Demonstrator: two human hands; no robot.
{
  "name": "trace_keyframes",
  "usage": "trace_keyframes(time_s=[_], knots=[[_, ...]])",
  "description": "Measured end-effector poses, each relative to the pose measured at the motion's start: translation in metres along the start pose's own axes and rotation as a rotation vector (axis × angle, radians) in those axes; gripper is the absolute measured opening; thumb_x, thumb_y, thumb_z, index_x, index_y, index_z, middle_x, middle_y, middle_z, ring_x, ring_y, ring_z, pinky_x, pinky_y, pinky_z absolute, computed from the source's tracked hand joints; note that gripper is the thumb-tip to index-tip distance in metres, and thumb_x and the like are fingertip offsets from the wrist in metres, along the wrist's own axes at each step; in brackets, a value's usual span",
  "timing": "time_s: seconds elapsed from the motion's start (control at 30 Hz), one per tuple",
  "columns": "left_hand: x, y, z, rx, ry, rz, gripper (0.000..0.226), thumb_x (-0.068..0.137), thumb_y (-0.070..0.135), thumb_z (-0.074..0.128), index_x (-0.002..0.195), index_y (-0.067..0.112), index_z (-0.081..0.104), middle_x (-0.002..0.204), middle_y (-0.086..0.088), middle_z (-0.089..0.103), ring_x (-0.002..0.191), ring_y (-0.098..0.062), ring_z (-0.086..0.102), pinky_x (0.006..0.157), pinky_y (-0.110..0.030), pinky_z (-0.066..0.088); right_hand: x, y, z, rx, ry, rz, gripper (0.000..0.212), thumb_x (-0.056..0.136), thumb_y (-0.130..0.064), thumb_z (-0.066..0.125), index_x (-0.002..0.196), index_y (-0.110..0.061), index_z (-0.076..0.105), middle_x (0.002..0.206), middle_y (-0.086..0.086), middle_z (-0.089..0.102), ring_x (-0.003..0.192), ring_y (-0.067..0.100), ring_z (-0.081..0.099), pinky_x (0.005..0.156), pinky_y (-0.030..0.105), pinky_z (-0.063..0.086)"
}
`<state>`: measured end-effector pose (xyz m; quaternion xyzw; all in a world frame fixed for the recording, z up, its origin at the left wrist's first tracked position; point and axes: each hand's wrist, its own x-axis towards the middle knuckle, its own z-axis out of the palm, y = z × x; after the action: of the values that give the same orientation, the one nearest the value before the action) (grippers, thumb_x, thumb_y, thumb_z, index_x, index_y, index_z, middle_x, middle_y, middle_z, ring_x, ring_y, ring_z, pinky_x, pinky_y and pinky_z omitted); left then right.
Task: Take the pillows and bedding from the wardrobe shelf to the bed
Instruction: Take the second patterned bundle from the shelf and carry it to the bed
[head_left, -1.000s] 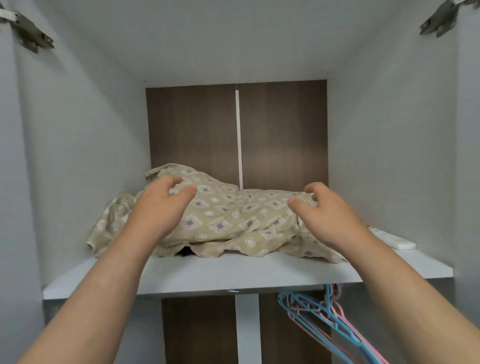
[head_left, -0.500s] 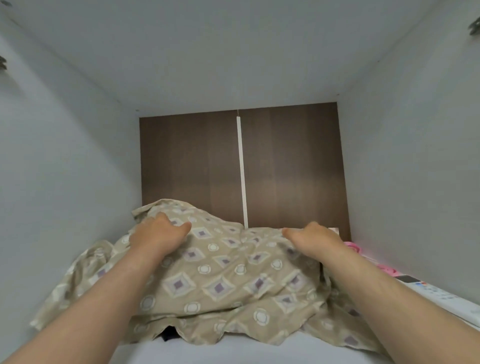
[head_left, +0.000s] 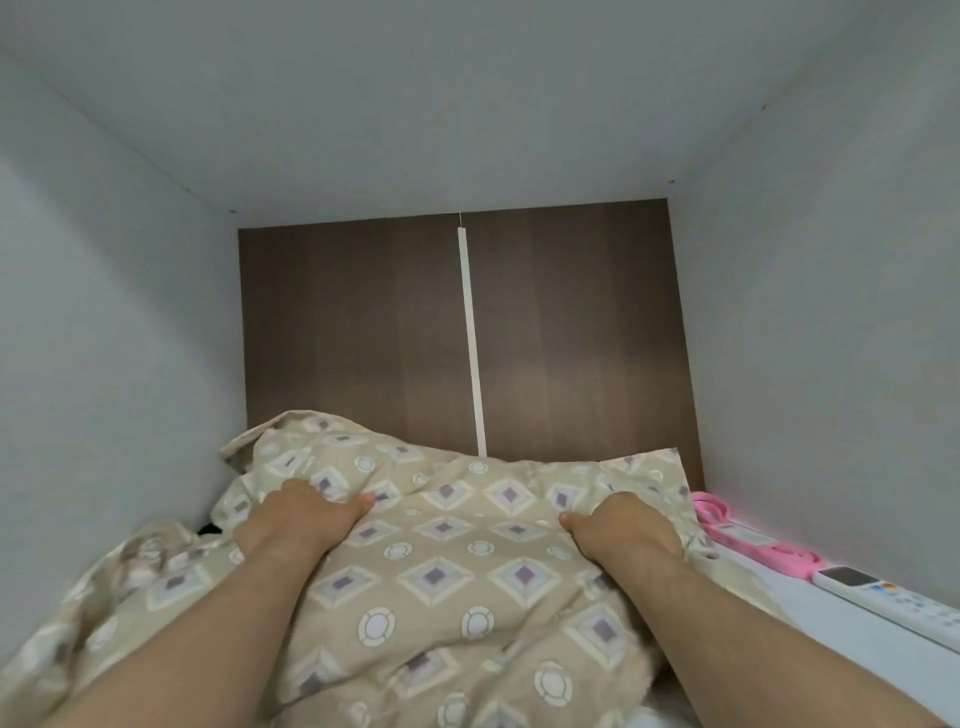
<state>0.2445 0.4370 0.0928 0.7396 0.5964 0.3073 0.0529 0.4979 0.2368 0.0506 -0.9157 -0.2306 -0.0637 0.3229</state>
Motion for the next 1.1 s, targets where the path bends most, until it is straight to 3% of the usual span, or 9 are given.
trace_keyframes(time_s=[0.1, 0.27, 0.47, 0.63, 0.93, 1.1], knots=[[-0.001, -0.009, 0.009, -0.076, 0.056, 0.07, 0.088, 0.057, 0.088, 0.045, 0.112, 0.02, 0.059, 0.116, -0.006, 0.067, 0.105, -0.03, 0.062, 0.084, -0.038, 0.048, -0.003, 0.005, -0.001, 0.034, 0.051, -0.083, 0.048, 0.079, -0.066, 0.055, 0.091, -0.02, 0.06, 0.098, 0.001, 0.068, 0.091, 0.022, 0.063, 0.075, 0.031, 0.046], [-0.021, -0.011, 0.004, -0.216, 0.154, 0.121, 0.062, 0.069, 0.077, 0.052, 0.094, 0.02, 0.059, 0.102, -0.007, 0.07, 0.094, -0.031, 0.063, 0.071, -0.034, 0.042, -0.013, 0.005, -0.011, 0.115, 0.1, -0.148, 0.042, 0.081, -0.063, 0.055, 0.088, -0.022, 0.051, 0.104, 0.003, 0.068, 0.094, 0.023, 0.063, 0.073, 0.032, 0.045], [-0.048, -0.012, -0.027, -0.446, 0.261, 0.038, 0.055, 0.071, 0.069, 0.062, 0.088, 0.017, 0.056, 0.101, -0.014, 0.068, 0.079, -0.029, 0.052, 0.072, -0.037, 0.042, -0.035, -0.001, -0.05, 0.328, 0.217, -0.208, 0.048, 0.08, -0.063, 0.058, 0.097, -0.017, 0.058, 0.103, 0.005, 0.069, 0.095, 0.028, 0.064, 0.07, 0.033, 0.043], [-0.064, -0.005, -0.063, -0.568, 0.41, 0.07, 0.054, 0.07, 0.066, 0.065, 0.087, 0.015, 0.059, 0.095, -0.015, 0.067, 0.087, -0.036, 0.06, 0.076, -0.04, 0.046, -0.044, -0.004, -0.084, 0.429, 0.324, -0.294, 0.055, 0.079, -0.065, 0.059, 0.102, -0.015, 0.061, 0.102, 0.007, 0.07, 0.098, 0.031, 0.064, 0.073, 0.035, 0.045], [-0.111, 0.003, -0.115, -0.655, 0.548, 0.142, 0.047, 0.072, 0.06, 0.069, 0.078, 0.017, 0.052, 0.077, -0.001, 0.053, 0.076, -0.028, 0.052, 0.071, -0.04, 0.045, -0.085, 0.013, -0.132, 0.515, 0.45, -0.341, 0.054, 0.078, -0.066, 0.059, 0.096, -0.016, 0.06, 0.093, 0.006, 0.068, 0.09, 0.032, 0.063, 0.066, 0.035, 0.041], [-0.128, -0.001, -0.137, -0.766, 0.582, 0.189, 0.048, 0.072, 0.057, 0.07, 0.082, 0.012, 0.055, 0.082, -0.005, 0.059, 0.082, -0.033, 0.057, 0.071, -0.04, 0.045, -0.119, 0.013, -0.164, 0.541, 0.56, -0.373, 0.052, 0.078, -0.065, 0.06, 0.094, -0.016, 0.059, 0.092, 0.006, 0.068, 0.089, 0.033, 0.062, 0.065, 0.034, 0.036]])
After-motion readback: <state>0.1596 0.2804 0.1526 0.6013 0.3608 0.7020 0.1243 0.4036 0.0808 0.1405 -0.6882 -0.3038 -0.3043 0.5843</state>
